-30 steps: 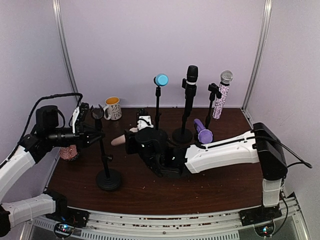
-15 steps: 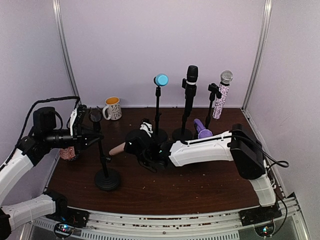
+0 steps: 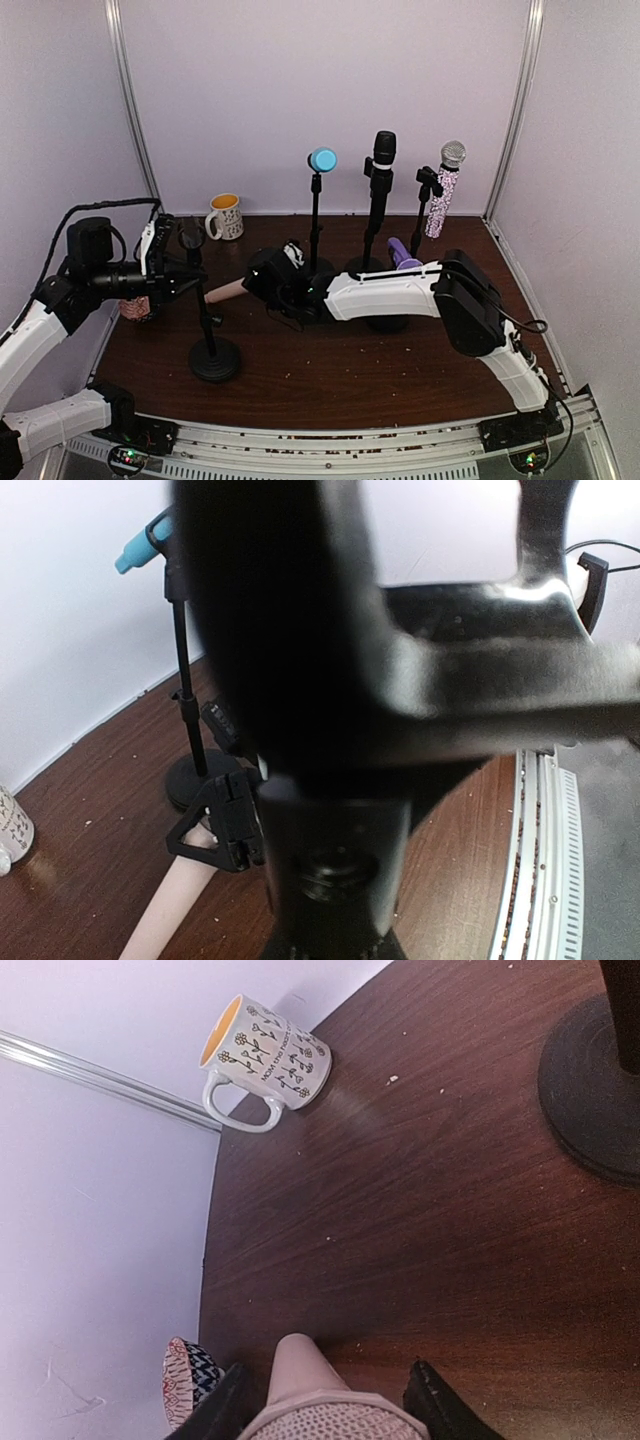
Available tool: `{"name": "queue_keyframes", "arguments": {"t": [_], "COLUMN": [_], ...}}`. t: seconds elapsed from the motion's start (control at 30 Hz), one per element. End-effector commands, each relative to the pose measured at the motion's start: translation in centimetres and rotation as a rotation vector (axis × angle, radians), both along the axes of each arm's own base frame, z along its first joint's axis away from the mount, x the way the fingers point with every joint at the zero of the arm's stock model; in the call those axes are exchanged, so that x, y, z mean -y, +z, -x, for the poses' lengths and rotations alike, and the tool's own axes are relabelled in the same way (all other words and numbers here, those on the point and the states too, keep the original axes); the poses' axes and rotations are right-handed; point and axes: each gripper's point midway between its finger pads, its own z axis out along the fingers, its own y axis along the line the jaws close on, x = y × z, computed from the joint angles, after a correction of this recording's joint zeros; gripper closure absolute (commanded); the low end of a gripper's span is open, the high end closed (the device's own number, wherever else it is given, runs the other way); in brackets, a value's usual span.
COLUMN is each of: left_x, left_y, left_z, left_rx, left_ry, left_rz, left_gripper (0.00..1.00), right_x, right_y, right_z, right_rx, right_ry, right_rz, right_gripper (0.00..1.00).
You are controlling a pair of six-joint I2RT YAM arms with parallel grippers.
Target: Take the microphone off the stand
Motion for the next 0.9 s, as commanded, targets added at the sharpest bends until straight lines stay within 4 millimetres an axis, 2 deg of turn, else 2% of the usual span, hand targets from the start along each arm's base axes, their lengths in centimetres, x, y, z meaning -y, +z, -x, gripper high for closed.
{"name": "queue_keyframes", "arguments": {"t": [0.0, 0.33, 0.5, 0.63, 0.87], "left_x": [0.4, 0.4, 0.5, 0.6, 0.7], "left_y": [2.7, 2.3, 2.2, 2.4, 3.3], "left_z": [-0.2, -0.4, -0.6, -0.7, -1.1], "left_rx": [0.166, 0.175, 0.172, 0.174, 0.188], "left_ry": [-0.027, -0.027, -0.031, -0.032, -0.029], "left_rz": [0.028, 0.014, 0.012, 0.018, 0.031], "left_gripper": [1.00, 1.00, 1.00, 1.00, 1.00], "right_x": [-0.3, 0.2, 0.0, -0.1, -0.4], "right_y": [-2.2, -3.2, -3.5, -4.0, -4.9], "right_z": [-1.1, -2.6, -2.9, -2.7, -2.2], "right_rx": [-0.068, -0.110, -0.128, -0.143, -0.166], "right_ry": [0.000, -0.014, 0.008, 0.028, 0.072], "right_rz": [-0.023, -0.070, -0.090, -0.081, -0.053], "right_gripper": [0.44, 0.36, 0.28, 0.20, 0.18]}}
